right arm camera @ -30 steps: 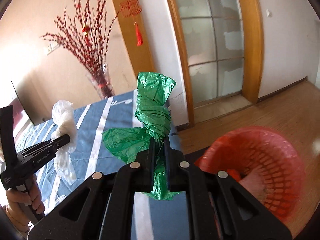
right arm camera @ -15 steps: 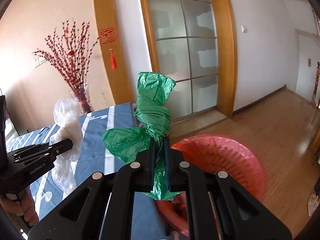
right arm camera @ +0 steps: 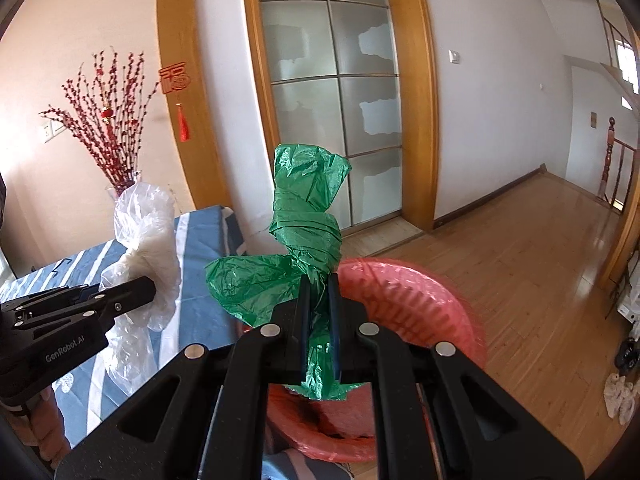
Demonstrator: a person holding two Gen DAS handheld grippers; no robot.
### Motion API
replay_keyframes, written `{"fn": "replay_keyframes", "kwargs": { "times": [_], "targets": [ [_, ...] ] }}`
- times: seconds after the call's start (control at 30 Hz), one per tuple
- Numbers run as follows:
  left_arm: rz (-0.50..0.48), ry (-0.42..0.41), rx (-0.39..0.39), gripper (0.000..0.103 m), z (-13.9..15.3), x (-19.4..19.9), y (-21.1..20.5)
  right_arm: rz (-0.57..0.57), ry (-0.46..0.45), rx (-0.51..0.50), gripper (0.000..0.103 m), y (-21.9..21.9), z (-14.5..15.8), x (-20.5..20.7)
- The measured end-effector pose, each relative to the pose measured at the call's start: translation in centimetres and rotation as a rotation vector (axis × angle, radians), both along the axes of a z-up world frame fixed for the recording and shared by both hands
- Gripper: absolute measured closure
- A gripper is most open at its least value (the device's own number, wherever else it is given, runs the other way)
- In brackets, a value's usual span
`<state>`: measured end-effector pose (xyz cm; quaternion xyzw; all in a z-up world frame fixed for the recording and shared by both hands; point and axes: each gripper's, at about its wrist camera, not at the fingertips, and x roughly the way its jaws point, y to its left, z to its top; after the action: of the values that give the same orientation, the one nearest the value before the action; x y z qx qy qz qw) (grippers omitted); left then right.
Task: Collect trash
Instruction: 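Carry both bags to the red basket and open both grippers over it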
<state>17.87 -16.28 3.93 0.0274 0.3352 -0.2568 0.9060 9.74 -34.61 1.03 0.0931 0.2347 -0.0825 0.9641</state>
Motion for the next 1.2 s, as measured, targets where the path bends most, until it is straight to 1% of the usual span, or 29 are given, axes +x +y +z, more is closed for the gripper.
{"fn": "replay_keyframes", "kwargs": {
  "times": [0.37,0.7,0.8,0.83,0.87,0.9,0.93,0.97,1.03,1.1,1.17,1.2],
  "targets": [
    [-0.088,0.074,-0.015,0.083,-2.6,0.6,-5.1,-0.054,0.039,0.041,0.094,-4.0,-1.6,-0.3],
    [-0.115,0.119,-0.009,0.082,-4.9,2.9,-7.6,-0.081,0.057,0.117,0.094,-7.0,-2.3,1.1],
    [-0.118,0.140,-0.019,0.080,-5.4,3.8,-8.2,-0.085,0.064,0.146,0.093,-7.6,-2.7,1.9],
    [-0.114,0.146,-0.014,0.077,-5.7,4.2,-8.5,-0.082,0.068,0.157,0.093,-7.8,-2.8,2.1],
    [-0.107,0.146,-0.010,0.074,-5.9,4.3,-8.6,-0.081,0.071,0.170,0.091,-8.0,-3.0,2.4],
    [-0.102,0.147,-0.003,0.072,-6.2,4.5,-8.8,-0.079,0.078,0.185,0.087,-8.3,-3.2,2.6],
    [-0.091,0.148,0.008,0.067,-6.6,4.7,-8.9,-0.074,0.085,0.194,0.080,-8.6,-3.4,2.7],
    [-0.079,0.149,0.017,0.063,-6.9,4.9,-8.8,-0.077,0.091,0.202,0.077,-8.8,-3.7,2.8],
    [-0.066,0.163,0.018,0.060,-7.4,5.2,-8.4,-0.079,0.094,0.199,0.068,-8.8,-4.0,2.6],
    [-0.056,0.174,0.016,0.059,-7.7,5.3,-7.7,-0.088,0.092,0.199,0.063,-9.0,-4.1,2.2],
    [-0.042,0.173,0.018,0.057,-7.8,5.1,-6.8,-0.095,0.088,0.206,0.062,-9.0,-4.1,1.7],
    [-0.035,0.170,0.015,0.057,-7.8,5.0,-6.2,-0.101,0.084,0.198,0.060,-8.8,-4.0,1.2]
  ]
}}
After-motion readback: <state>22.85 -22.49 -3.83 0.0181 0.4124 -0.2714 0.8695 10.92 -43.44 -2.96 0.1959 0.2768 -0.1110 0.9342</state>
